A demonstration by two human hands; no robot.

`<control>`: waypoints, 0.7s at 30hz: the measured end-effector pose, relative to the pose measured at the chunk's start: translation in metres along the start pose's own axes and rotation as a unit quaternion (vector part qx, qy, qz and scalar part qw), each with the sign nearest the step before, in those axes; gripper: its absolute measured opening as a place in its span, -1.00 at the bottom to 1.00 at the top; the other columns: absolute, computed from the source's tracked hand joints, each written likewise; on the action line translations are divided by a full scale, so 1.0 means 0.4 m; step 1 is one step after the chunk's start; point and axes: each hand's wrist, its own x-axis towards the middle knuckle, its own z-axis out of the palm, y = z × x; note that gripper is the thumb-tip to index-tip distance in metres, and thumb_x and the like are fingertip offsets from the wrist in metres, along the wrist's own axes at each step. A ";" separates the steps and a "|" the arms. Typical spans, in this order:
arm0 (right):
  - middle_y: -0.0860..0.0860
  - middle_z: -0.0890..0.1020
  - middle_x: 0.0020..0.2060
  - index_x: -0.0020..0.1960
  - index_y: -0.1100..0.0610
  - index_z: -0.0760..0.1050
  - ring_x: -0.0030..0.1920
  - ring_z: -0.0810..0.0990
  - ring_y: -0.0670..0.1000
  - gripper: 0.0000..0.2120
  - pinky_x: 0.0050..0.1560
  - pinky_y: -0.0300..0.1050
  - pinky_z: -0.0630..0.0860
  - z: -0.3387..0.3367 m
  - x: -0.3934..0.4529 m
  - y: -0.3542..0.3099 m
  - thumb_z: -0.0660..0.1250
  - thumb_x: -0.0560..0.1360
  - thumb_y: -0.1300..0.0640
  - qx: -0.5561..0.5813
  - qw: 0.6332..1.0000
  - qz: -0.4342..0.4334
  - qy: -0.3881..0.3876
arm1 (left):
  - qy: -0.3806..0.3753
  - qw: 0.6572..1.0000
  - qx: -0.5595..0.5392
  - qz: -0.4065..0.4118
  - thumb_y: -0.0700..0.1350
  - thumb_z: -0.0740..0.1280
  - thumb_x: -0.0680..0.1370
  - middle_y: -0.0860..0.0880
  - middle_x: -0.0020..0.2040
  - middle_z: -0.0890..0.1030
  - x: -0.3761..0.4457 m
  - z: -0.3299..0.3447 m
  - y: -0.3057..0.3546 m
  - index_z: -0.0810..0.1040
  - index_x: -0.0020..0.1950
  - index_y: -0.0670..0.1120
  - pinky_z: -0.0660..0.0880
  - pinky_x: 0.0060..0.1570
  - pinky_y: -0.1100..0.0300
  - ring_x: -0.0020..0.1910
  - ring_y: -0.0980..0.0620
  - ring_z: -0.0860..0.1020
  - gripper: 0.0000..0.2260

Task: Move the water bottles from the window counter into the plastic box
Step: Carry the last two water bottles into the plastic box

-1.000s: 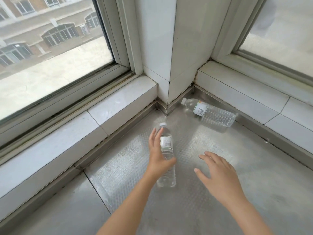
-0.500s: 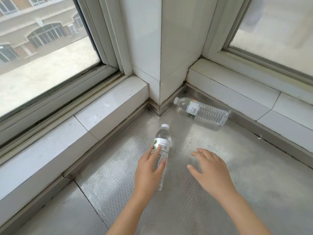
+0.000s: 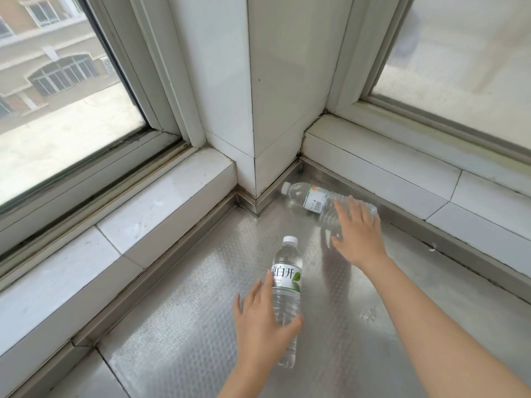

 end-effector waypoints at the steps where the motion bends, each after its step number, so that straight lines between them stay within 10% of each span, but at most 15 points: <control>1: 0.11 -0.10 0.55 0.55 0.00 -0.14 0.54 -0.13 0.17 -0.25 0.48 0.28 -0.05 -0.001 0.016 0.009 0.24 0.52 0.01 -0.002 1.000 0.005 -0.013 | 0.001 1.000 0.004 -0.004 0.31 0.27 0.33 0.21 0.39 0.40 0.000 -0.005 0.000 0.09 0.56 0.12 -0.19 0.50 0.02 0.45 0.20 0.21 -0.16; 6: 0.10 0.38 0.36 0.42 0.00 0.25 0.40 0.29 0.12 -0.44 0.44 0.31 0.04 -0.029 0.046 0.022 0.27 0.48 -0.13 0.014 0.999 -0.002 0.035 | 0.015 1.000 0.018 -0.012 0.29 0.28 0.28 0.24 -0.25 0.60 0.004 -0.022 0.012 0.19 0.49 0.19 0.14 0.23 0.21 -0.16 0.30 0.54 -0.22; 9: -0.01 0.51 0.15 0.25 0.01 0.40 0.20 0.46 0.07 -0.55 0.39 0.25 0.16 -0.033 0.031 0.014 0.26 0.46 -0.20 0.024 0.993 -0.028 0.111 | 0.023 0.999 0.022 -0.034 0.27 0.29 0.29 0.17 -0.29 0.61 0.015 -0.040 0.003 0.11 0.52 0.19 0.17 0.08 0.21 -0.22 0.27 0.54 -0.18; 16: 0.00 0.33 0.38 0.51 -0.10 -0.03 0.23 0.45 0.09 -0.18 0.10 0.07 0.49 0.043 -0.061 -0.055 0.27 0.40 -0.29 0.063 0.993 -0.079 -0.065 | 0.084 0.991 0.047 -0.097 0.21 0.35 0.37 0.20 -0.23 0.53 0.022 -0.101 -0.009 0.18 0.51 0.15 0.06 -0.06 0.19 -0.15 0.15 0.49 -0.25; 21: 0.04 0.40 0.23 0.50 -0.18 -0.14 0.01 0.49 0.10 -0.22 -0.21 -0.09 0.41 0.048 -0.140 -0.115 0.27 0.46 -0.06 0.008 0.996 -0.089 -0.028 | 0.106 0.988 0.040 -0.107 0.18 0.38 0.38 0.18 -0.15 0.55 0.002 -0.103 -0.012 0.27 0.47 0.15 0.15 -0.01 0.15 -0.04 0.08 0.56 -0.32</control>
